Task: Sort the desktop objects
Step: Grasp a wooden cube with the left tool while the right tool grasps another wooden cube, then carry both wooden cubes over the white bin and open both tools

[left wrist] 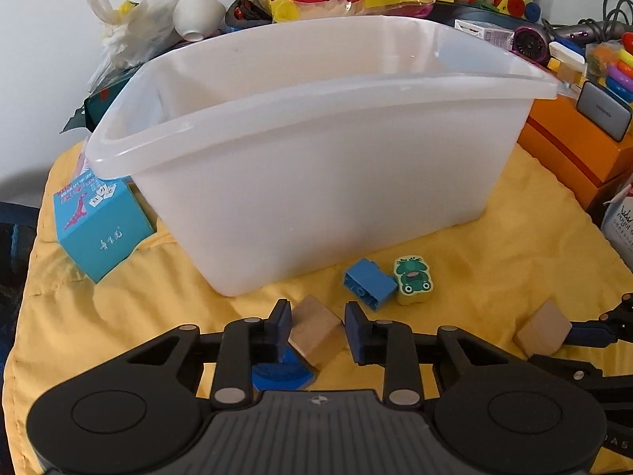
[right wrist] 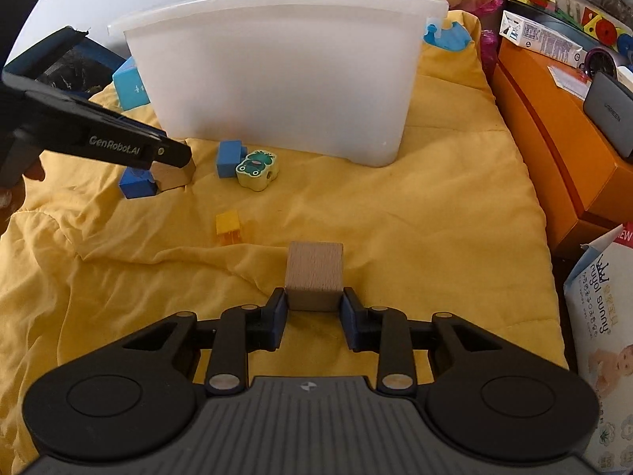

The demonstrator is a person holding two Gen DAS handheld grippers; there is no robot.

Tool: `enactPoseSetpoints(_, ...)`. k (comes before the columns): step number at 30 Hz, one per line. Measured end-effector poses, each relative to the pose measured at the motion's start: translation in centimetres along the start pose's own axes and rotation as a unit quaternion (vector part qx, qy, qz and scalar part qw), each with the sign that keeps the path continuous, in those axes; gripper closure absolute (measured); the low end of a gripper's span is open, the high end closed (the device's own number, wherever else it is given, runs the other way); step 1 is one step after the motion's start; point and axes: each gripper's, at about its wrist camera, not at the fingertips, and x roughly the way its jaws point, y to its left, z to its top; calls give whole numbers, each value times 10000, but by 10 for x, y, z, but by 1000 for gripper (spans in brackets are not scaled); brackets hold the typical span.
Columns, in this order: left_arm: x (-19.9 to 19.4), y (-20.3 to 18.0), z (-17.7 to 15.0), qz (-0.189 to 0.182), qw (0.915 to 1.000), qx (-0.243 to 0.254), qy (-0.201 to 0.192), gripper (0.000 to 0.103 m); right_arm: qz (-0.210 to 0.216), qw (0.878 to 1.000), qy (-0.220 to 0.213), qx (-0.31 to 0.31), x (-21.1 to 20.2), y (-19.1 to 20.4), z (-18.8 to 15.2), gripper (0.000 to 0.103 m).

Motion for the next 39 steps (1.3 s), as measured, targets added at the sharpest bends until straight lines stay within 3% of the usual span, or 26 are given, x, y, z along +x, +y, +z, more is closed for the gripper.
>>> enactPoseSetpoints(3,-2,1,-2,-21,10000,-23,-15,65,1,10000,-2,-34,0,1,0,68)
enactPoseSetpoints(6,1,0,-4,121,9999,9,25,55,29,10000,-3,-12,1,-1,-1,68)
enactPoseSetpoints(10,12,-3,-5,91,9998,50,165,58,30,10000,-39,-48,3,0,1,67)
enactPoseSetpoints(16,-7,-3,-16,-362,9993,-46,-5,59,181,9996,-188,-55,-7,2,1,71)
enactPoseSetpoints(25,-61,-24,-78,-961,9951,124,217,59,406,9971,-141,-624,-30,16,-15,71)
enactPoseSetpoints(35,-50,-35,-98,-864,9955,71,386,59,398,9950,-25,-918,-24,34,-27,66)
enactPoseSetpoints(38,-51,-36,-102,-856,9959,75,289,60,395,9949,-22,-929,-23,34,-28,66)
enactPoseSetpoints(39,-51,-35,-103,-845,9961,74,261,61,390,9947,-16,-946,-23,34,-28,70)
